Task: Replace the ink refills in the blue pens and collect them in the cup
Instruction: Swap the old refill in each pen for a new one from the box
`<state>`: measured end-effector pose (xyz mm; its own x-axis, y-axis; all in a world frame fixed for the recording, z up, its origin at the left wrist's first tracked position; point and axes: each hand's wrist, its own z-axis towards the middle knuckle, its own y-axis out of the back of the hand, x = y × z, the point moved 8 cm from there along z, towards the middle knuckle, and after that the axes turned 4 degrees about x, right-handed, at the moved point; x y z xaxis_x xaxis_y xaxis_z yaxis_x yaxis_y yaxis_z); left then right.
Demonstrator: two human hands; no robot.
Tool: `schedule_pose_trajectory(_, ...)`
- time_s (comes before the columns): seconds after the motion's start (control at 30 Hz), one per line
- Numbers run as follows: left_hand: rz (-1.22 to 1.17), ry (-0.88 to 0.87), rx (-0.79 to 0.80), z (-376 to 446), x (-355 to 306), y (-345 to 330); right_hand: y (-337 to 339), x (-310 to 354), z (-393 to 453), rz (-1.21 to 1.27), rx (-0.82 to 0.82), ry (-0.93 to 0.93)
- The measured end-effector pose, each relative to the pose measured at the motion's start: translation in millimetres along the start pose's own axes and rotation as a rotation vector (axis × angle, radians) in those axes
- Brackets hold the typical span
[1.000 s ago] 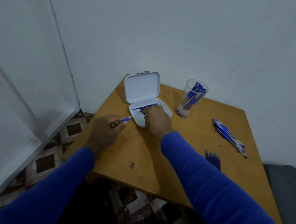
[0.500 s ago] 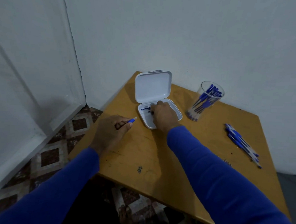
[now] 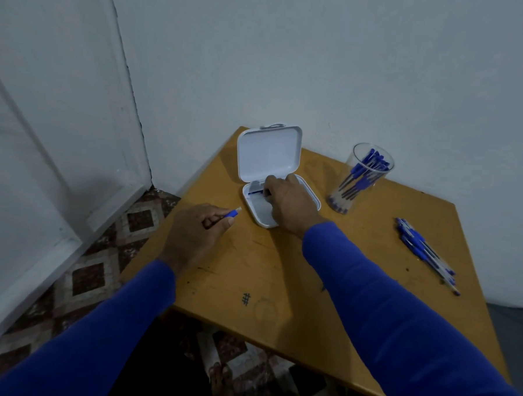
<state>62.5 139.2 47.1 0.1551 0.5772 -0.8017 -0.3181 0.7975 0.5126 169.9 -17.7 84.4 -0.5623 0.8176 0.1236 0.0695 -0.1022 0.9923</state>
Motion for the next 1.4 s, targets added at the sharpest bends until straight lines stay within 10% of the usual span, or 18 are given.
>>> schedule_pose_trajectory(0.73,-0.246,-0.079,0.191,-42.6,-69.4,-88.8,-12.2,-58.4,-168.6,1.385,-0.348,-0.341)
schedule_pose_trajectory(1.4,-0.209,-0.173,0.271,-52.6,-104.2,-134.2,-4.3,-91.3,-213.4,1.349,-0.429,-0.519)
